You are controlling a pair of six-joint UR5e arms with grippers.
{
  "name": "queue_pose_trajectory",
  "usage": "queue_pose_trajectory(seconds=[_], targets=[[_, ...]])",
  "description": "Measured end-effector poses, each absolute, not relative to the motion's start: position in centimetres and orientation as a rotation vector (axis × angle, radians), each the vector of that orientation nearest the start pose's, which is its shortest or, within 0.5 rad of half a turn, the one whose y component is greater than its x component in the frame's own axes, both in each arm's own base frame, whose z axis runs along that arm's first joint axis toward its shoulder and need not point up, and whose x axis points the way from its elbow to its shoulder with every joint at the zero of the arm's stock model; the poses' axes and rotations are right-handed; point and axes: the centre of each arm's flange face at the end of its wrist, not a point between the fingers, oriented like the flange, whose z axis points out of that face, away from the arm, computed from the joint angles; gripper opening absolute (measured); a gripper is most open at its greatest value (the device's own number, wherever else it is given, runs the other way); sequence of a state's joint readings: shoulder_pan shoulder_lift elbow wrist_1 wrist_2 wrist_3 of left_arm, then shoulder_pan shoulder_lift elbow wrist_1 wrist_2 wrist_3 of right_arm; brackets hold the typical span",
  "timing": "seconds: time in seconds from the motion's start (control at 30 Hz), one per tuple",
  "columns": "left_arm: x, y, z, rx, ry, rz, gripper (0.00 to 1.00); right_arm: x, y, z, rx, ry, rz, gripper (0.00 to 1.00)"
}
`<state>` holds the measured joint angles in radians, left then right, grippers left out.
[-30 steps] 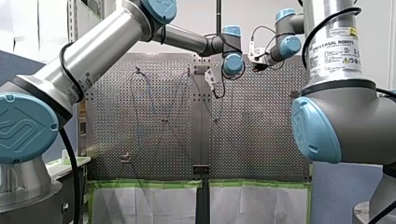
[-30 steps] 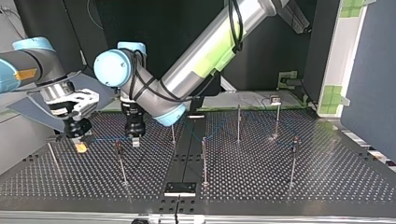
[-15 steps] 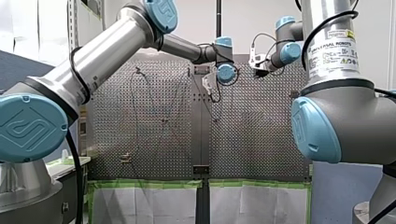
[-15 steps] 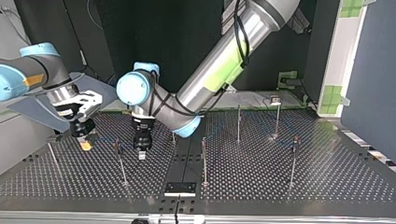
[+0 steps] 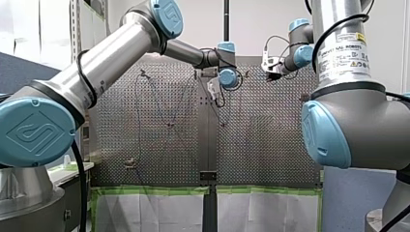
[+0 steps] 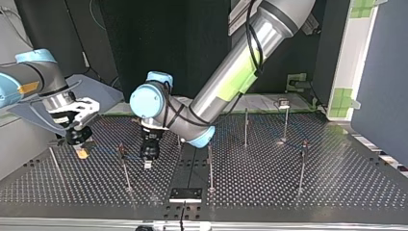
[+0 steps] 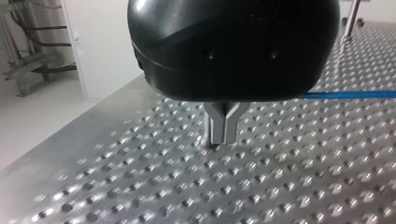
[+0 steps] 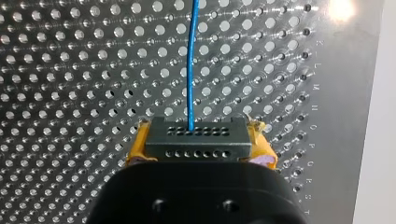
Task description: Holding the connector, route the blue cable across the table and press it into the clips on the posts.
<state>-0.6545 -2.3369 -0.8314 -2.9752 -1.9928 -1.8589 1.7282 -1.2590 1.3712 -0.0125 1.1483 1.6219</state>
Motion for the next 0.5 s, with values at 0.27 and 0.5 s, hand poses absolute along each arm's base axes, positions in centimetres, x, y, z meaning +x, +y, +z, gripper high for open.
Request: queue_pose_trajectory(seconds=[0.27, 0.5], targets=[[55.1, -56.4, 36.4, -0.061, 1.520, -0.445, 1.00, 26.5, -56.7, 41.5, 1.691, -1.008, 1.622, 0.00], [53.8, -56.3, 35.8, -0.082, 1.578, -0.386, 1.00, 26.5, -56.7, 41.5, 1.695, -1.006, 1.625, 0.00]])
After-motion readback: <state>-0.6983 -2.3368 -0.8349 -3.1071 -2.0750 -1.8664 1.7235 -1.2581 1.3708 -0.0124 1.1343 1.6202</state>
